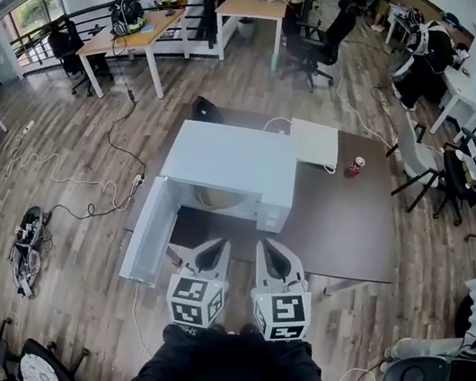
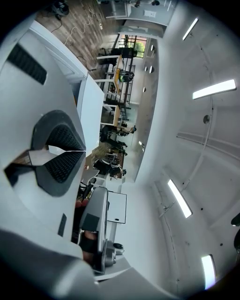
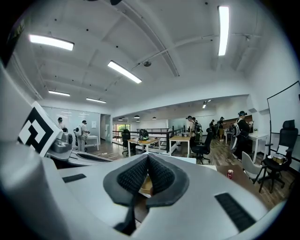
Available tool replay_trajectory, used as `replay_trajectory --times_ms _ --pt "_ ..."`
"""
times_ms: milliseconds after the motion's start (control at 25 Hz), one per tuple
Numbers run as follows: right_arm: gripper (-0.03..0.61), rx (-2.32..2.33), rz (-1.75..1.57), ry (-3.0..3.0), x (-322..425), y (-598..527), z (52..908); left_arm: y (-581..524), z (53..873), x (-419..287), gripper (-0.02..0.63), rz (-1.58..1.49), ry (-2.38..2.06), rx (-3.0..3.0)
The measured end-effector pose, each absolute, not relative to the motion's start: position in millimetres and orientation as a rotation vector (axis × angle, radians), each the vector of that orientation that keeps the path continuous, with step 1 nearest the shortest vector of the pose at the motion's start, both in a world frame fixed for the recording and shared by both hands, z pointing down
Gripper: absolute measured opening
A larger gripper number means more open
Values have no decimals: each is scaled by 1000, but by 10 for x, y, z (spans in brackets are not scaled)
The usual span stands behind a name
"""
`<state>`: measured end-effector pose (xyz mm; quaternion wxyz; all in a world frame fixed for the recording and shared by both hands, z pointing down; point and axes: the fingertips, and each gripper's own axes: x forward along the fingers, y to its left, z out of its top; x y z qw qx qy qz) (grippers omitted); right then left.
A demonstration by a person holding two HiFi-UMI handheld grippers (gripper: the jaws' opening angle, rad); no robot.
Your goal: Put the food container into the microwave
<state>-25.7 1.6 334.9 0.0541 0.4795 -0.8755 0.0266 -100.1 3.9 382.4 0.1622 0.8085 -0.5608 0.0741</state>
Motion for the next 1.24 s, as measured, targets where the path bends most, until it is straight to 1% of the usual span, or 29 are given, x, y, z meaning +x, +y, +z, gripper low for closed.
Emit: replay_trajectory --times_ms 440,1240 --pt "25 1461 65 -2659 -379 73 3338 72 3796 -1090 34 207 -1605 2314" --pt "25 1462 66 -2635 -321 -20 3425 -31 3881 -1064 34 243 -1608 2302"
